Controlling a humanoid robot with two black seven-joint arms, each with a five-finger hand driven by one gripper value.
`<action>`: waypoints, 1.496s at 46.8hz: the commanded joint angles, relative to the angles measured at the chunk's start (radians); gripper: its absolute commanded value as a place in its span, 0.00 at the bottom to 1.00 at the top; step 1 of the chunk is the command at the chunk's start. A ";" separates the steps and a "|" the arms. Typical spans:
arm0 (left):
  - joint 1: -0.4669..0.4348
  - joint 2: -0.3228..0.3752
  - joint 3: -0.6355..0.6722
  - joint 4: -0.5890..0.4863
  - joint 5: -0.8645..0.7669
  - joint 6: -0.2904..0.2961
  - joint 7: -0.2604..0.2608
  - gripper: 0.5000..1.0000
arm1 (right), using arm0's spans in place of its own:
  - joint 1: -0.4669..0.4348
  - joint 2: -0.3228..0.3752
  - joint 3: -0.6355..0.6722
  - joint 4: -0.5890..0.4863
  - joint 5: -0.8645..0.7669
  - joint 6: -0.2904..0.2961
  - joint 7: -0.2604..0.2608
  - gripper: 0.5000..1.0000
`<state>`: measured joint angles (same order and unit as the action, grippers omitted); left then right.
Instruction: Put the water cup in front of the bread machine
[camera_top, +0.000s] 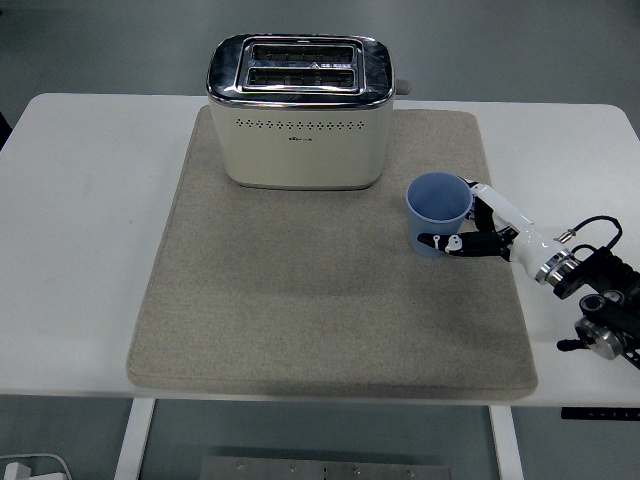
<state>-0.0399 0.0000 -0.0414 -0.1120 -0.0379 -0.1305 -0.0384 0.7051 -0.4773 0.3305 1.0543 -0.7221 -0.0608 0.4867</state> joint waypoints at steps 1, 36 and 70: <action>0.000 0.000 0.000 0.000 0.000 -0.001 0.000 1.00 | 0.028 -0.001 -0.048 -0.004 0.000 -0.033 -0.031 0.00; 0.000 0.000 0.000 0.000 0.000 0.000 0.000 1.00 | 0.086 0.068 -0.068 0.013 0.021 -0.034 -0.040 0.00; 0.000 0.000 0.000 0.000 0.000 -0.001 0.000 1.00 | 0.171 0.310 -0.082 -0.071 0.021 -0.047 -0.097 0.00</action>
<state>-0.0400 0.0000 -0.0414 -0.1120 -0.0384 -0.1308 -0.0384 0.8698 -0.1957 0.2508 1.0129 -0.7009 -0.1080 0.3895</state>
